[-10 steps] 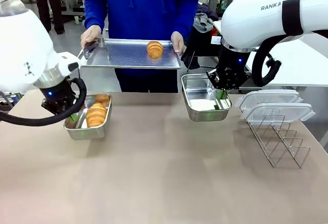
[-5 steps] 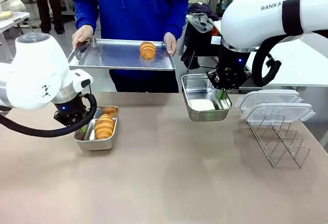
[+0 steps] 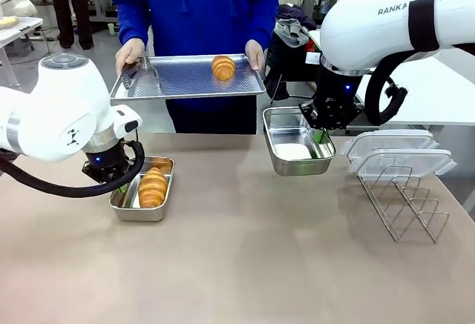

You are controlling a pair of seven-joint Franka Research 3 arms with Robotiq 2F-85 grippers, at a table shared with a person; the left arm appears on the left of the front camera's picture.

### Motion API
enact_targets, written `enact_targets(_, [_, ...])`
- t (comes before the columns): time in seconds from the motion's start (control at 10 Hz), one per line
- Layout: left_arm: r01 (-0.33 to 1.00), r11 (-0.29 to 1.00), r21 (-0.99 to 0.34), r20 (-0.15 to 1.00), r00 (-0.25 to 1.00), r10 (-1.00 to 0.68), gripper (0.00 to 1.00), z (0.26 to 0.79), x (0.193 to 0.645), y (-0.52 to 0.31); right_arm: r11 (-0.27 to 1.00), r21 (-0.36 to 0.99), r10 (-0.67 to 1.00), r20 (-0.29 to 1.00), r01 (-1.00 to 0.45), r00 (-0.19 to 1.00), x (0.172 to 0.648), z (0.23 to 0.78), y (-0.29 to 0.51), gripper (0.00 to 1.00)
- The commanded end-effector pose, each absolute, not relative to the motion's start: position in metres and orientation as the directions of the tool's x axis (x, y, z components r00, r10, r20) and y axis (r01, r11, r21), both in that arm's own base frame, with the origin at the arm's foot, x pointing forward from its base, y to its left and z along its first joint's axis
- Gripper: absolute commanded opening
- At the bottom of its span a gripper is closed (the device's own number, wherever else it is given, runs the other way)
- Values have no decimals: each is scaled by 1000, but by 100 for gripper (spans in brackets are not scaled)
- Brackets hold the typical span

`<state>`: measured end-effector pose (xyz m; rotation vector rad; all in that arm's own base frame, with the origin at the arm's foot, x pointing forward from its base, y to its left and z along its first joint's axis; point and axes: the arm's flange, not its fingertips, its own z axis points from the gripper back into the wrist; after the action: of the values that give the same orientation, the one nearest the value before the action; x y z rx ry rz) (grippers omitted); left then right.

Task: Place the bread in airtight containers.
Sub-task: Once an object is inside an Airtight Container , place the container in the center of the table.

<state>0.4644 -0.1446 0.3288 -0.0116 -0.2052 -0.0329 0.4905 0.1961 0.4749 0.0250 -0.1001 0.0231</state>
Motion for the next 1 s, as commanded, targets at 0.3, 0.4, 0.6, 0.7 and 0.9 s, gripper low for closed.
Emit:
enact_targets(0.3, [20, 998, -54, 256, 967, -5, 100, 363, 463, -122, 1000, 21, 14, 112, -16, 994, 491, 479, 195, 0])
enact_targets(0.4, [101, 987, -122, 250, 966, -68, 100, 390, 460, -103, 1000, 21, 14, 112, -16, 994, 491, 479, 195, 0])
enact_targets(0.6, [334, 916, -222, 278, 922, -269, 100, 441, 459, -46, 1000, 21, 14, 112, -16, 994, 491, 479, 195, 0])
enact_targets(0.7, [502, 835, -225, 376, 835, -401, 100, 461, 457, -17, 1000, 21, 14, 112, -16, 994, 491, 479, 195, 0])
enact_targets(0.9, [734, 652, -190, 491, 646, -584, 100, 494, 457, 43, 1000, 21, 14, 112, -16, 994, 491, 479, 195, 0])
